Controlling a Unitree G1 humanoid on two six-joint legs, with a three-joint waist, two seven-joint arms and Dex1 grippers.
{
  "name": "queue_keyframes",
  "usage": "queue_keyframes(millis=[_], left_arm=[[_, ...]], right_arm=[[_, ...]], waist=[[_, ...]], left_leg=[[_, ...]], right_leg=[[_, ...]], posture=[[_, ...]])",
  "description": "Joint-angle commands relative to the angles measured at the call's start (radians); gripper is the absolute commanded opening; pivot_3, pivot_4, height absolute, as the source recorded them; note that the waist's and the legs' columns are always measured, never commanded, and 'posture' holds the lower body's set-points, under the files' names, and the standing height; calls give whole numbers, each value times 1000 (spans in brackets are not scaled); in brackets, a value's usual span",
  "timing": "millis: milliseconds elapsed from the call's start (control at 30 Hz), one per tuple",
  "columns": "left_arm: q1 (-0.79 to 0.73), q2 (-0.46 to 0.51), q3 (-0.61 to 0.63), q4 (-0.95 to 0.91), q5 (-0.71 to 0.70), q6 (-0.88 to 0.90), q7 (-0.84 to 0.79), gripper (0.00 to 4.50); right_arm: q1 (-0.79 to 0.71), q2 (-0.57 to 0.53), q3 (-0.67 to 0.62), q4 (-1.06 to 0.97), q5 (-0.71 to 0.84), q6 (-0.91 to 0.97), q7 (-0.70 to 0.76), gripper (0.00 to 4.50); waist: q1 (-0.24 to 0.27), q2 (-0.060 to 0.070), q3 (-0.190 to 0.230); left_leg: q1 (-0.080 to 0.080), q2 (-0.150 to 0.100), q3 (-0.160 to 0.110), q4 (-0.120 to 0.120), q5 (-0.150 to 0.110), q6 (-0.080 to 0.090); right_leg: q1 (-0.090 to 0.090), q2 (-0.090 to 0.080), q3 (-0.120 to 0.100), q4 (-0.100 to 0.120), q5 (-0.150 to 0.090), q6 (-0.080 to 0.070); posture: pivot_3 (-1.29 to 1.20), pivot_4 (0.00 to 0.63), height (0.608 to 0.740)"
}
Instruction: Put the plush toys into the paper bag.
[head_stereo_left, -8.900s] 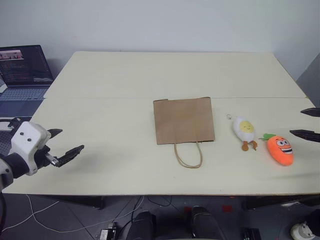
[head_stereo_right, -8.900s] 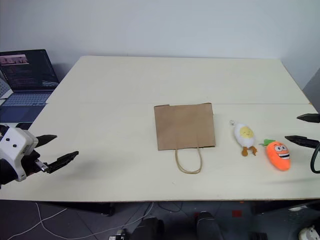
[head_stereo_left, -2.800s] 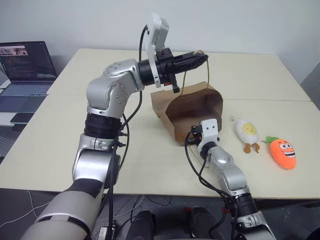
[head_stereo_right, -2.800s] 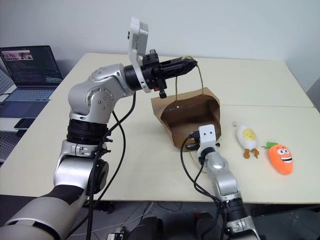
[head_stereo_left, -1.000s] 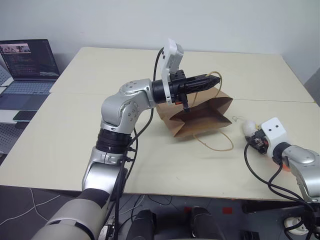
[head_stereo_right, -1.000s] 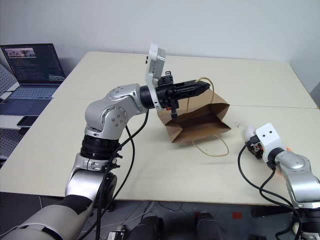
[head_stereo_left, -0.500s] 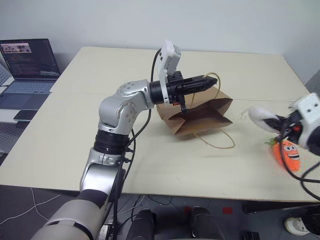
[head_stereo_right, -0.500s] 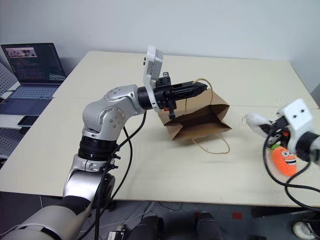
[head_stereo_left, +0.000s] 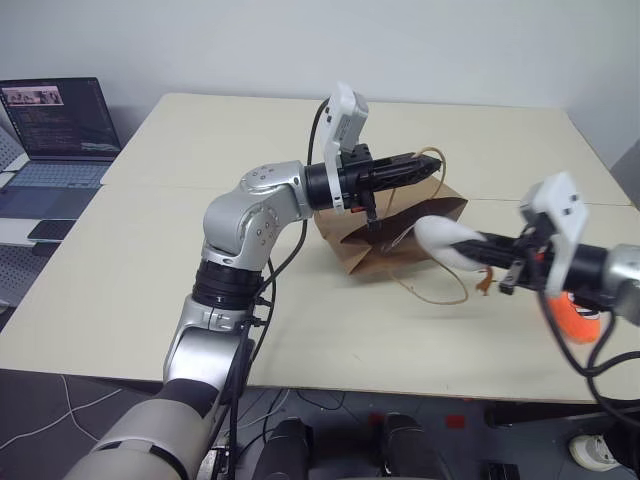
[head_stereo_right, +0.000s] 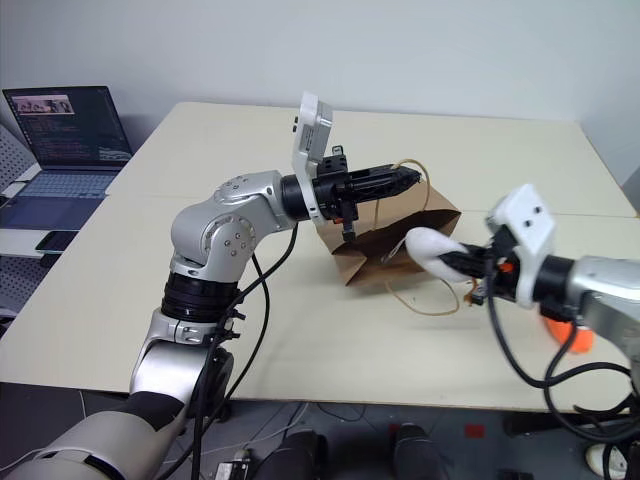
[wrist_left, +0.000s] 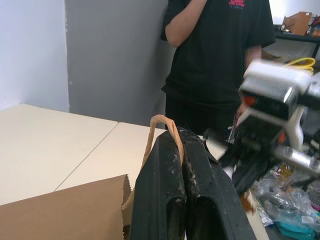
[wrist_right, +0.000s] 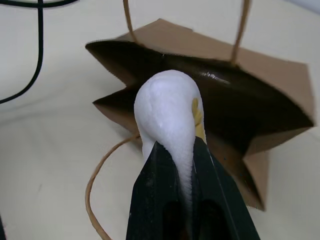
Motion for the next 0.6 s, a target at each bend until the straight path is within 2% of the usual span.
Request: queue_keyframes(millis=[33,333,433,600], left_arm=[[-24,-1,20,-44,-28,3,4,0],[-5,-1,17,-77,-44,22,16,0],[3,-2,13,-85,-49,27,22,0],[14,-10,14,-90,-57,34,40,0]], right_arm=[[-52,55,84,21,-61,-37,-72,29],[-147,207,273,107,-201,-73,-166,29],[-164,241,323,134,-267,-104,-193,838],[-178,305,376,201,-370,-184,-229,2732]], waist=[[-1,0,0],[0,0,0],[0,0,0],[0,0,0]], left_leg=[[0,0,0,0,0,0],[0,0,-1,0,0,0],[0,0,-1,0,0,0],[0,0,-1,0,0,0]], right_leg=[[0,0,0,0,0,0],[0,0,0,0,0,0],[0,0,-1,0,0,0],[0,0,-1,0,0,0]], posture=[[0,150,740],[0,150,740],[0,150,740],[0,150,740]])
